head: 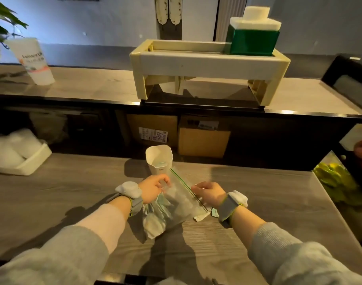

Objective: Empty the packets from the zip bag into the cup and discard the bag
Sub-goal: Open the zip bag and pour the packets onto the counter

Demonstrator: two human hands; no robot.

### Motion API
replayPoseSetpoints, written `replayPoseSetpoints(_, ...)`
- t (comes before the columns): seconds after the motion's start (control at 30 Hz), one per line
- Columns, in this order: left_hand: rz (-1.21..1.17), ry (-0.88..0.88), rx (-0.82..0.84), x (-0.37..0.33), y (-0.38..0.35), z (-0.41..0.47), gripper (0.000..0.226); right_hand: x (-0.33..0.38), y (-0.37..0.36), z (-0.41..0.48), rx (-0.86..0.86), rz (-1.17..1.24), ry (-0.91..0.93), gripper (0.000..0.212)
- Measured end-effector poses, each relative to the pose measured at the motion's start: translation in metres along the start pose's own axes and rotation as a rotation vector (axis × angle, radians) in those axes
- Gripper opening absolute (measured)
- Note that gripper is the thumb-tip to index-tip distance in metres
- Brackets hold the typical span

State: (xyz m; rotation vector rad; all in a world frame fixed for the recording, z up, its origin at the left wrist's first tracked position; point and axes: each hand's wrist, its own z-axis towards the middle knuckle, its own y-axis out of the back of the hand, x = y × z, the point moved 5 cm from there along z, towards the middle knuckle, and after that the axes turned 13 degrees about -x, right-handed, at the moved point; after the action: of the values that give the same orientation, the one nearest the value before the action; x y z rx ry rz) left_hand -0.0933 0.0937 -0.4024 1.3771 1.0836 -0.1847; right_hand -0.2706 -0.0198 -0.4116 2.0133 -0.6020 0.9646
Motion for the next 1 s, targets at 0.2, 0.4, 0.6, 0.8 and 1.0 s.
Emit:
replayPoseSetpoints(0.2,0.118,0.131,-0.059,0.023,-0.007,0.008,0.036,-0.012,-0.001,0.001,0.003,0.049,-0.048,0.008)
replayPoseSetpoints(0.4,0.186,0.123,-0.189,0.031,-0.001,0.013,0.038,-0.016,0.008,0.000,-0.026,0.156,-0.116,0.017)
replayPoseSetpoints(0.6,-0.188,0.163,-0.192,-0.010,-0.012,0.005,0.009,-0.016,0.010,-0.006,-0.009,0.216,-0.067,0.015)
replayPoseSetpoints(0.8,-0.338,0.217,-0.035,-0.036,-0.050,-0.014,0.014,-0.015,0.007,-0.013,0.035,0.224,-0.001,0.011)
replayPoseSetpoints(1.0,-0.283,0.211,-0.071,-0.031,-0.053,-0.025,0.019,-0.018,0.000,-0.019,0.072,0.163,0.039,0.014)
